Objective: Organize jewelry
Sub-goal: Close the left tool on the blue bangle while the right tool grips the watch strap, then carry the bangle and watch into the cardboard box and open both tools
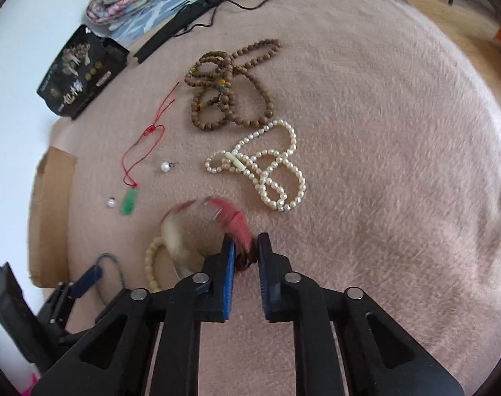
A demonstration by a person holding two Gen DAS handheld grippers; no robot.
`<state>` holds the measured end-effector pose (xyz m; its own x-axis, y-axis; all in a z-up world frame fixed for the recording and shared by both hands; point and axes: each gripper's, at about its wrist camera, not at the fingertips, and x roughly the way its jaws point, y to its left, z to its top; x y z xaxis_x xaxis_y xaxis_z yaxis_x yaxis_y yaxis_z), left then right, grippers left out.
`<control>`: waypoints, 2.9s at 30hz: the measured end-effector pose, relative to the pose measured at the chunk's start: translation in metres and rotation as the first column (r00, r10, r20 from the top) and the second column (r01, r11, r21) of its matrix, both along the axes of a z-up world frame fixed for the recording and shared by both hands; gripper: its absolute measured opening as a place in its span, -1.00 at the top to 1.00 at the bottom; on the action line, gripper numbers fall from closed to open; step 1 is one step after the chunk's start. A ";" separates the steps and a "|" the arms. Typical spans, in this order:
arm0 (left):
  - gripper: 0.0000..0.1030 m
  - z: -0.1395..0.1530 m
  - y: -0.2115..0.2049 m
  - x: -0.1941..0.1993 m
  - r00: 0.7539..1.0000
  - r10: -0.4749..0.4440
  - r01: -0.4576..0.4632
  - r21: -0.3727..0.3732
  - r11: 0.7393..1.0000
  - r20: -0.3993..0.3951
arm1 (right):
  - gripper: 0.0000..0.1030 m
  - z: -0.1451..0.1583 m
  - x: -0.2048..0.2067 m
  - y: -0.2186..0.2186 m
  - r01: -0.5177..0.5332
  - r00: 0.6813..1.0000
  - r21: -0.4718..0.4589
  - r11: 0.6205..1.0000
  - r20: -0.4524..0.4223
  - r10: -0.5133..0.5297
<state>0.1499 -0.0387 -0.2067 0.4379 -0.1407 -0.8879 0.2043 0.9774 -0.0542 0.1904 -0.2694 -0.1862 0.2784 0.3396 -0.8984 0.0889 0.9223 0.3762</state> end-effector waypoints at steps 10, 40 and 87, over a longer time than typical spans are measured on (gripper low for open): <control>-0.42 0.003 0.004 0.000 1.000 0.011 -0.011 -0.012 1.000 0.005 | 0.79 0.005 -0.001 0.001 -0.008 1.000 -0.024 1.000 0.022 0.009; -0.42 0.114 0.089 0.000 0.966 0.180 -0.165 -0.092 0.982 0.186 | 0.80 0.105 -0.023 0.082 -0.165 0.912 -0.177 0.970 0.347 0.218; -0.42 0.081 0.267 -0.020 0.912 0.401 -0.398 -0.051 0.916 0.085 | 0.80 0.088 0.005 0.331 -0.478 0.786 -0.210 0.853 0.332 0.522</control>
<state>0.1294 0.2281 -0.1255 0.5426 0.0352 -0.8392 -0.1974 0.9765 -0.0866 0.1956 0.0620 -0.0983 0.4097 0.4291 -0.8050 -0.5184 0.8356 0.1815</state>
